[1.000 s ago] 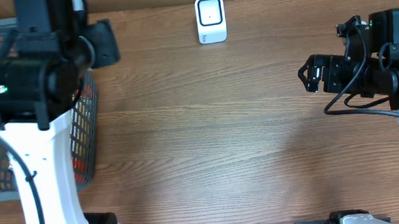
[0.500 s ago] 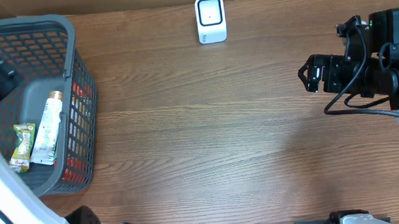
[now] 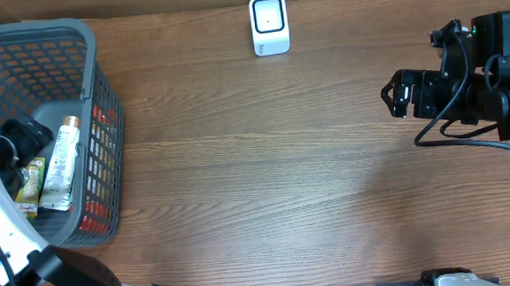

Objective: Scan the item barcode

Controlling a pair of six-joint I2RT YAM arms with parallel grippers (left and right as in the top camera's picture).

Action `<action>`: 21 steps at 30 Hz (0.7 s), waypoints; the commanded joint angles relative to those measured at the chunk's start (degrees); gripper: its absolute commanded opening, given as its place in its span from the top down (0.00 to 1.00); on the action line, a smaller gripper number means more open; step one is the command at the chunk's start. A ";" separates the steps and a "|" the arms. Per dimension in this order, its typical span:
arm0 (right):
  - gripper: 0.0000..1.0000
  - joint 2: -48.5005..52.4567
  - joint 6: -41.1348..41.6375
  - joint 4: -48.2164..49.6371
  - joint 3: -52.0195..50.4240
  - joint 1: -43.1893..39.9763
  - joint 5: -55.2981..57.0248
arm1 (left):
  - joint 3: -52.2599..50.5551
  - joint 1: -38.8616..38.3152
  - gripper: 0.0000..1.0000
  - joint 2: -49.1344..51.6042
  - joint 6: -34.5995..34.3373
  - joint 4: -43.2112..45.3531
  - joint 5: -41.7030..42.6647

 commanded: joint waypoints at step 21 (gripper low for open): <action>0.00 -0.57 -0.26 0.92 -0.24 0.26 0.37 | -31.63 -0.28 0.08 1.01 7.08 29.31 4.79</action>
